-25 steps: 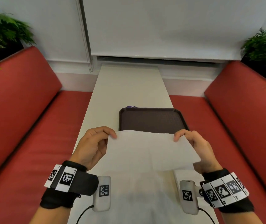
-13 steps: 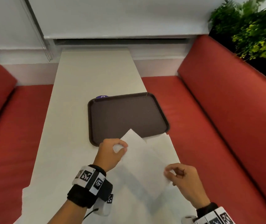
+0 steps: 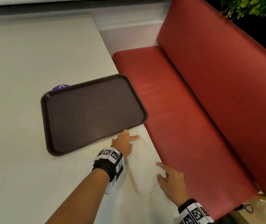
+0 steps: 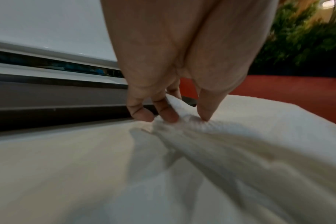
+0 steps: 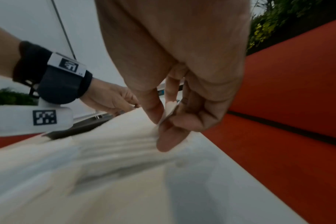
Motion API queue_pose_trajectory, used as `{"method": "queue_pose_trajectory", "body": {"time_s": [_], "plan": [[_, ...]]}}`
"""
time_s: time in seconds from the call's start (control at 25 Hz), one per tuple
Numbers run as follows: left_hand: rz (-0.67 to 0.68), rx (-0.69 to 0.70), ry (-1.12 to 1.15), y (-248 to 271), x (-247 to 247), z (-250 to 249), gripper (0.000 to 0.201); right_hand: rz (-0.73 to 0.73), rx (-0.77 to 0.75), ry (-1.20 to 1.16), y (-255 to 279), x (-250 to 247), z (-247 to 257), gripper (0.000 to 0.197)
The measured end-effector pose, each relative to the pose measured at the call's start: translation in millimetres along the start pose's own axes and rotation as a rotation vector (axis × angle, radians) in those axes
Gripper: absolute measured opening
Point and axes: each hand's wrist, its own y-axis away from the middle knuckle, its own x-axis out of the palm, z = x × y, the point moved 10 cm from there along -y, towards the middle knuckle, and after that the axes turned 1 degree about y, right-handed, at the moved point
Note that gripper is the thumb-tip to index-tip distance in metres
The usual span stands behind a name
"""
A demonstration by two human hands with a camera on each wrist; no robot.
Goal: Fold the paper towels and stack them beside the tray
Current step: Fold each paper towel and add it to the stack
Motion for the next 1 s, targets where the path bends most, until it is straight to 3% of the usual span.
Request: {"method": "queue_pose_trajectory", "body": {"time_s": [0.12,0.24,0.36,0.44,0.52,0.6,0.72,0.88,1.0], "plan": [[0.017,-0.021,-0.105,-9,7,-1,0.048,0.049,0.004,0.087,-4,11,-11,0.044],[-0.087,-0.018,-0.143,6,-7,-7,0.046,0.064,-0.026,0.166,8,9,-5,0.047],[-0.288,-0.036,0.032,60,-35,15,0.038,-0.045,-0.132,0.182,21,-12,26,0.041],[-0.315,-0.112,0.245,120,-38,59,0.027,-0.056,-0.239,0.203,33,-5,59,0.033],[-0.262,-0.225,0.402,191,-23,108,0.022,0.026,-0.344,0.199,45,29,88,0.037],[-0.207,-0.370,0.449,265,2,154,0.029,0.216,-0.412,0.279,57,91,110,0.058],[-0.275,-0.591,0.526,361,32,204,0.030,0.451,-0.447,0.522,82,178,136,0.088],[-0.422,-0.806,0.610,468,77,247,0.035,0.489,-0.421,0.609,102,247,180,0.102],[-0.427,-0.817,0.642,508,118,271,0.053,0.430,-0.390,0.738,96,270,193,0.096]]}}
